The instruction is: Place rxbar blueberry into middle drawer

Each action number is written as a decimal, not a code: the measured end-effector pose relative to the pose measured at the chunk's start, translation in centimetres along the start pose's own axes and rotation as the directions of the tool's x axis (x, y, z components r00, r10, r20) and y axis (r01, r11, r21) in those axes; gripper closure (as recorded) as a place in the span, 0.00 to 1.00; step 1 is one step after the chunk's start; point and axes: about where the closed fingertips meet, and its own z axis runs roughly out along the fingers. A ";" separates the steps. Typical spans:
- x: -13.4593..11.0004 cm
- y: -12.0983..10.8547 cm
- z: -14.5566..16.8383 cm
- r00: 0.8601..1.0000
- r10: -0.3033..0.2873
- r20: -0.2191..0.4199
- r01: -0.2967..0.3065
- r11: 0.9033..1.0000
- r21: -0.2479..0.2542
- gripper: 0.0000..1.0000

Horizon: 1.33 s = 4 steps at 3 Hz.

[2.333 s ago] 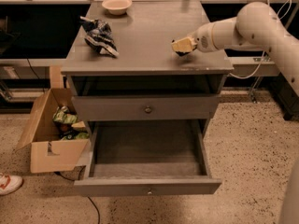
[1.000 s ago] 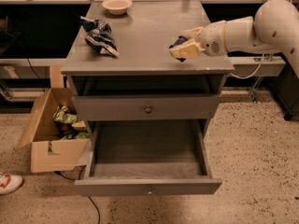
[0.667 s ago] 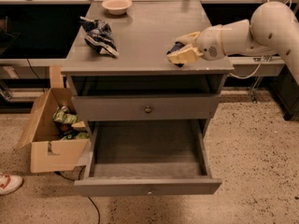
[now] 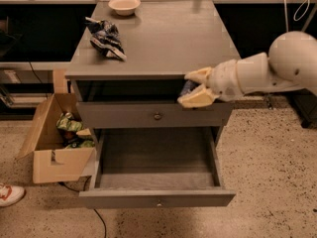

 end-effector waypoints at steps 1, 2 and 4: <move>6.9 5.2 3.3 0.993 0.107 -0.051 -0.111 0.991 -0.069 1.00; 7.0 5.5 3.4 0.993 0.108 -0.054 -0.112 0.991 -0.076 1.00; 17.1 9.9 11.3 0.963 0.230 -0.136 -0.251 0.955 -0.157 1.00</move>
Offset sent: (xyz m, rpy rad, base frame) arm -0.0321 -0.0023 -0.0634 -0.0044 0.1047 -0.0142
